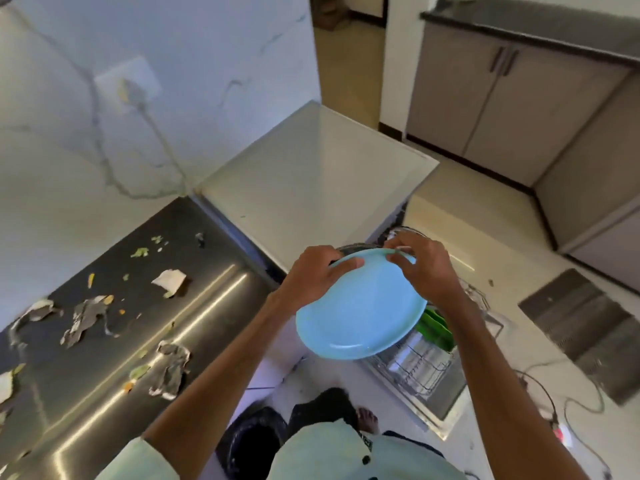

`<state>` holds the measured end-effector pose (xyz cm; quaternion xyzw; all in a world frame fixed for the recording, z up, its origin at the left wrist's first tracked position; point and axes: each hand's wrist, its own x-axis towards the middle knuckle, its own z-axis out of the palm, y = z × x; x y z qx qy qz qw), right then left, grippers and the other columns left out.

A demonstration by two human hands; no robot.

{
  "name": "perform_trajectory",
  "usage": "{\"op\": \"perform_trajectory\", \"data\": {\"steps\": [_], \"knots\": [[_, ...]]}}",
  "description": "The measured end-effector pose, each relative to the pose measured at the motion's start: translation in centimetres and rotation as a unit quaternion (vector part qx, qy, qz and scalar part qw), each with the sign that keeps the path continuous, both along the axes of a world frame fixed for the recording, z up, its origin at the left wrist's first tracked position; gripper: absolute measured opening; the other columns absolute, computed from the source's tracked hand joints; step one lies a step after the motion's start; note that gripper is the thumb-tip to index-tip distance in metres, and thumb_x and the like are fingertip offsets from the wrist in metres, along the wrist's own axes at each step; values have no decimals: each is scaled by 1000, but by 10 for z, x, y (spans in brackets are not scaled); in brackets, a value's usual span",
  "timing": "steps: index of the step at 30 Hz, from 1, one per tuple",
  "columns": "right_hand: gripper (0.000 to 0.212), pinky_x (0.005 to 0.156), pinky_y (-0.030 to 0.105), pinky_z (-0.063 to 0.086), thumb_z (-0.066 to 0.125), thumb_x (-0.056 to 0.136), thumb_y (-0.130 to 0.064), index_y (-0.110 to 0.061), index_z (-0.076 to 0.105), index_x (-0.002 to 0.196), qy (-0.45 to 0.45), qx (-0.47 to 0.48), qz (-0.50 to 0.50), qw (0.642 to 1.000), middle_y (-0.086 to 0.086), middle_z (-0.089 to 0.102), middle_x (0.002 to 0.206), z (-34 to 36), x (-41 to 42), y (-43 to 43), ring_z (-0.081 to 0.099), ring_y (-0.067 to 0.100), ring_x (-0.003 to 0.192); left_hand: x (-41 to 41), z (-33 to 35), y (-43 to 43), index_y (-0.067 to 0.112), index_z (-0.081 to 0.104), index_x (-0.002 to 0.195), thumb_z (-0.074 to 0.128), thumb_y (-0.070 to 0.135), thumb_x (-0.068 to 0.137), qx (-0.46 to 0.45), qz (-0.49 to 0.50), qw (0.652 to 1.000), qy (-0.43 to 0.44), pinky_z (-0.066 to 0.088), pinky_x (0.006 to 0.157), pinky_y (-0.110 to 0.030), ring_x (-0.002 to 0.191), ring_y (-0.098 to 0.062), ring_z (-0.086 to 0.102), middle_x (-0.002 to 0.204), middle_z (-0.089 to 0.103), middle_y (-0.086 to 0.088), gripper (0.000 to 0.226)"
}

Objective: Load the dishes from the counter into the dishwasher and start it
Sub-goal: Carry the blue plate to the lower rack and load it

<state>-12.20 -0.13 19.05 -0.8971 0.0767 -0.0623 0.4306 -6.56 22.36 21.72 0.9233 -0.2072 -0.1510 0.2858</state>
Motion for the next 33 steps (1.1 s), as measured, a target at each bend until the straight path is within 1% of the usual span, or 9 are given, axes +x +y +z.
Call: {"op": "perform_trajectory", "data": {"steps": [4,7,8,9,11,18,25,30,33], "knots": [[12,76,36,51,69,88,-20,-28,64,95,43,-40,-96,994,-8,73,92,-22,-6,-53,67,22,85,37,-27,-41,12,69,75,32,79,91,48,-85,995,-18,49,61,-42,64,-22,59,69,60,-11,78],[13,71,39,51,67,90,-21,-28,59,96,93,-61,-167,980,-3,74,92,-51,-16,-96,66,31,80,64,-62,-65,16,72,98,49,31,100,101,-150,983,-26,52,72,-43,84,-27,62,91,63,-8,28],[14,71,39,51,68,89,-20,-27,58,96,102,-71,-192,973,-1,74,92,-63,-20,-107,66,33,80,72,-74,-72,16,71,111,51,11,96,112,-160,980,-34,53,80,-45,96,-30,63,105,65,-8,25],[16,72,41,52,69,89,-18,-27,57,96,106,-79,-220,967,1,74,92,-75,-24,-116,67,35,81,78,-86,-81,15,68,123,50,-2,90,124,-169,977,-44,52,88,-46,107,-31,62,118,64,-8,41],[17,77,43,52,69,88,-13,-23,59,97,111,-83,-268,953,5,75,95,-101,-27,-127,67,38,85,88,-104,-97,11,60,136,50,-14,84,142,-174,973,-44,49,97,-43,117,-30,58,131,61,-8,58],[19,76,41,49,66,85,-9,-20,60,100,188,-23,-374,908,13,71,101,-197,1,-135,65,39,91,111,-179,-146,7,65,127,61,-14,81,167,-190,967,-37,56,87,-40,107,-30,65,125,65,-9,51],[23,64,30,45,63,76,3,-17,64,89,255,10,-437,863,17,72,87,-298,14,-165,57,27,68,118,-267,-170,12,65,130,63,-5,88,208,-164,964,7,53,91,-27,107,-20,67,131,65,-4,45],[23,58,28,42,65,78,0,-16,67,94,252,-3,-410,877,13,70,91,-357,57,-181,57,26,69,124,-334,-184,16,58,137,58,-5,93,215,-115,969,35,55,87,-24,108,-17,67,138,60,-2,48],[24,65,39,53,66,77,-3,-17,67,97,222,-22,-372,901,16,72,92,-382,96,-189,64,35,76,137,-366,-193,16,56,138,57,-6,93,214,-83,973,34,58,87,-29,111,-17,66,142,57,-3,50]]}}
